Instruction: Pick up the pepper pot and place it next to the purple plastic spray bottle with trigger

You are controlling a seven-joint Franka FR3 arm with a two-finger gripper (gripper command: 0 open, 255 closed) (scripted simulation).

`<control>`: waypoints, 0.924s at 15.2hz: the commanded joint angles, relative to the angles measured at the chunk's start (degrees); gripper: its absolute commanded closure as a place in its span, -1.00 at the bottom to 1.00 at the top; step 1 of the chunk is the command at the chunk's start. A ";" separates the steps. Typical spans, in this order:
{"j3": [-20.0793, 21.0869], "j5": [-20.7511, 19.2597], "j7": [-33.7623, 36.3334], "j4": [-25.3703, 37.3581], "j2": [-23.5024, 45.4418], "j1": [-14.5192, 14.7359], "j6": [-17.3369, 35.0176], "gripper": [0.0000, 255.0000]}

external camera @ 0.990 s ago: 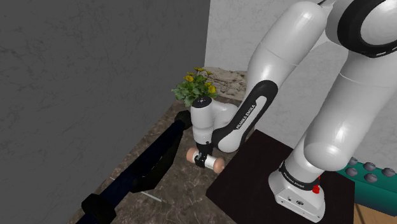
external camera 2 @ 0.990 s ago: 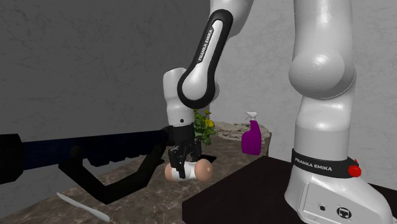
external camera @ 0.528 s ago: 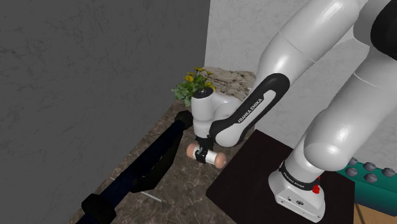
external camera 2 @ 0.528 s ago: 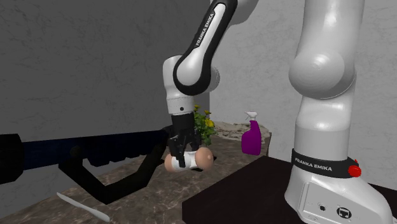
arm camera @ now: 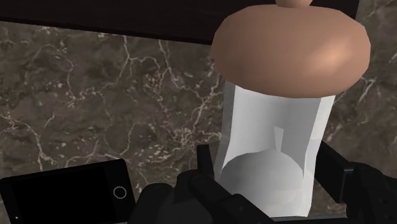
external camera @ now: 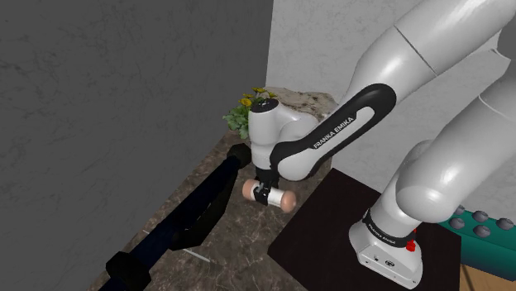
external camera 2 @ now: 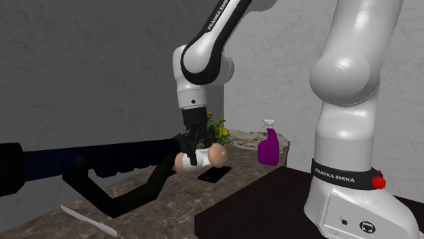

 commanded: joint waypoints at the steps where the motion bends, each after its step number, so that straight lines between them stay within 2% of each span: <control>1: -0.38 1.05 -1.03 0.16 -2.06 0.28 -2.12 1.00; 14: -2.45 3.90 -3.90 3.83 -11.49 1.67 -14.81 1.00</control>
